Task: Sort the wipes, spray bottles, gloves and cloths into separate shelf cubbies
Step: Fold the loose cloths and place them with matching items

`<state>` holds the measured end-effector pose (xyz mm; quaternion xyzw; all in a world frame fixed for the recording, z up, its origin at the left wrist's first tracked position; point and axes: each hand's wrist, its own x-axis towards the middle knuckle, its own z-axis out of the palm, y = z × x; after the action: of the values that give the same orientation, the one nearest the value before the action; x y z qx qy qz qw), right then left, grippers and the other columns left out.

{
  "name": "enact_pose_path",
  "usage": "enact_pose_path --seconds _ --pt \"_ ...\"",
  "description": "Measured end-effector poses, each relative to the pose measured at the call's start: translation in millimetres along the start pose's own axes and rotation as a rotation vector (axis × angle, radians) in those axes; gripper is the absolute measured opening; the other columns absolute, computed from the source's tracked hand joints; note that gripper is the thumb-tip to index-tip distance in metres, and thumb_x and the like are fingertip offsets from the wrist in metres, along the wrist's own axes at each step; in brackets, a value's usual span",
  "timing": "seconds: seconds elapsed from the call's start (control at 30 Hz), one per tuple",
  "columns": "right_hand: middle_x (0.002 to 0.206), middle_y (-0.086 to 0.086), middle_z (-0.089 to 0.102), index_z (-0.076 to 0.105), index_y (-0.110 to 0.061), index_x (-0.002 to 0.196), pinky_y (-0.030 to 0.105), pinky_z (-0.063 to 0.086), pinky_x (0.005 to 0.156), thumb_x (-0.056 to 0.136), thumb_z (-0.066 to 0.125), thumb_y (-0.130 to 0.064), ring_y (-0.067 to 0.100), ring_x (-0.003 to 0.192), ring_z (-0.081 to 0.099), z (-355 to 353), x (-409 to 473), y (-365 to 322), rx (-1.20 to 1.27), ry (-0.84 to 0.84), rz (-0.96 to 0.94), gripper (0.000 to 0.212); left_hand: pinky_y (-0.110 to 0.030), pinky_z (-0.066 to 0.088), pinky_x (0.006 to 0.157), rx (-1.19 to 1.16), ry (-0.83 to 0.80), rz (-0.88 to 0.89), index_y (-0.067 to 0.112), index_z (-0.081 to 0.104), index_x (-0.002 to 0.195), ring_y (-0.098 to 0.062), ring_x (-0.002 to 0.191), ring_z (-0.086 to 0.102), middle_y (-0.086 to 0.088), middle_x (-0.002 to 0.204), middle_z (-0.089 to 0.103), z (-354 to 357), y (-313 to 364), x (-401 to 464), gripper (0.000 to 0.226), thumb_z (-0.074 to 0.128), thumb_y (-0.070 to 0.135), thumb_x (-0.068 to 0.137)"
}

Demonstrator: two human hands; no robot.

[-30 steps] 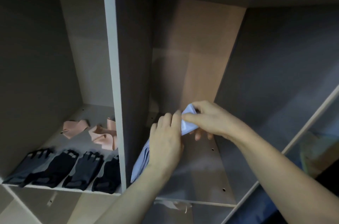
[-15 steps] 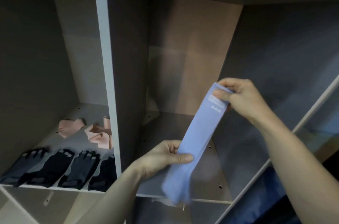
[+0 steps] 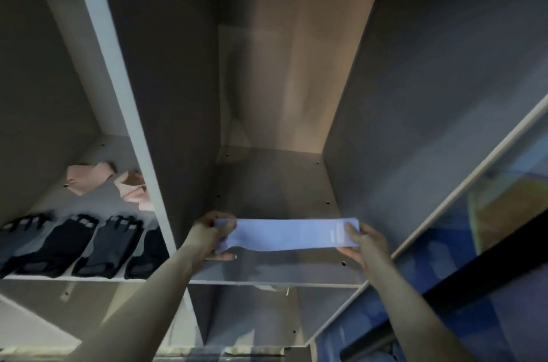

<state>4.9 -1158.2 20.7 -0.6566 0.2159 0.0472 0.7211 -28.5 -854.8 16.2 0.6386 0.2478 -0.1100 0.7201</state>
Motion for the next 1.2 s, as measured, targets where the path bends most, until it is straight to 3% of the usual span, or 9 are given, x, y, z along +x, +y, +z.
enact_pose_path --seconds 0.13,0.3,0.37,0.63,0.7,0.77,0.9,1.07,1.2 --pt "0.113 0.015 0.062 0.059 -0.001 0.117 0.037 0.051 0.083 0.091 0.059 -0.009 0.029 0.103 0.059 -7 20 48 0.048 0.020 0.157 0.027 -0.025 0.048 0.034 0.085 0.102 -0.005 0.006 0.063 0.092 -0.024 0.060 0.053 -0.015 0.081 0.056 -1 -32 30 0.008 0.062 0.000 0.087" --pt "0.103 0.017 0.059 0.061 -0.004 0.087 0.028 0.057 0.056 0.089 0.060 -0.003 0.030 0.095 0.056 -15 36 84 -0.145 0.106 0.216 0.002 -0.024 0.048 0.031 0.247 0.139 -0.044 0.004 0.063 0.109 -0.028 0.065 0.056 -0.014 0.094 0.060 -3 -70 62 0.033 0.053 -0.014 0.084" --pt "0.098 0.016 0.058 0.060 -0.005 0.075 0.027 0.055 0.048 0.087 0.062 0.000 0.029 0.091 0.055 -17 40 91 -0.222 0.142 0.221 0.013 -0.023 0.047 0.030 0.290 0.169 -0.039 0.006 0.062 0.113 -0.025 0.060 0.056 -0.012 0.086 0.060 -2 -82 68 0.039 0.047 -0.015 0.084" --pt "0.085 0.014 0.060 0.062 -0.009 0.070 0.024 0.054 0.046 0.083 0.068 -0.006 0.025 0.078 0.057 -10 50 104 -0.353 0.175 0.103 0.015 -0.023 0.044 0.034 0.306 0.279 0.060 0.012 0.055 0.122 -0.023 0.059 0.058 -0.010 0.080 0.062 -13 -99 72 0.049 0.040 -0.015 0.084" --pt "0.082 0.013 0.061 0.063 -0.009 0.070 0.035 0.056 0.061 0.082 0.070 -0.009 0.025 0.075 0.056 -7 50 105 -0.451 0.202 0.079 0.014 -0.023 0.045 0.034 0.328 0.274 0.071 0.011 0.054 0.122 -0.022 0.060 0.060 -0.011 0.083 0.062 -14 -102 70 0.047 0.041 -0.014 0.086" --pt "0.077 0.012 0.061 0.066 -0.007 0.074 0.043 0.054 0.075 0.081 0.071 -0.012 0.026 0.075 0.057 -8 52 104 -0.568 0.230 0.051 0.010 -0.025 0.047 0.039 0.390 0.269 0.083 0.014 0.055 0.121 -0.020 0.061 0.064 -0.006 0.082 0.064 -15 -103 70 0.043 0.047 -0.009 0.086" --pt "0.073 0.013 0.061 0.069 0.002 0.079 0.044 0.053 0.078 0.082 0.070 -0.015 0.030 0.076 0.062 -12 52 102 -0.705 0.243 0.015 0.017 -0.042 0.057 0.070 0.509 0.269 0.101 0.024 0.058 0.118 -0.028 0.080 0.070 -0.010 0.094 0.071 -16 -108 76 0.042 0.050 0.003 0.083" --pt "0.079 0.015 0.064 0.058 -0.012 0.067 0.036 0.049 0.075 0.081 0.070 -0.019 0.032 0.084 0.063 -13 50 98 -0.762 0.206 -0.003 0.020 -0.039 0.055 0.075 0.512 0.264 0.102 0.023 0.057 0.121 -0.028 0.086 0.070 -0.010 0.097 0.072 -14 -109 74 0.040 0.056 0.009 0.084" --pt "0.097 0.016 0.064 0.062 -0.013 0.089 0.040 0.050 0.080 0.076 0.075 -0.031 0.035 0.095 0.059 -11 25 99 -0.990 0.187 -0.283 0.026 -0.038 0.052 0.086 0.727 0.309 0.271 0.019 0.061 0.120 -0.034 0.099 0.064 -0.010 0.125 0.057 -14 -100 49 0.035 0.061 0.012 0.085"
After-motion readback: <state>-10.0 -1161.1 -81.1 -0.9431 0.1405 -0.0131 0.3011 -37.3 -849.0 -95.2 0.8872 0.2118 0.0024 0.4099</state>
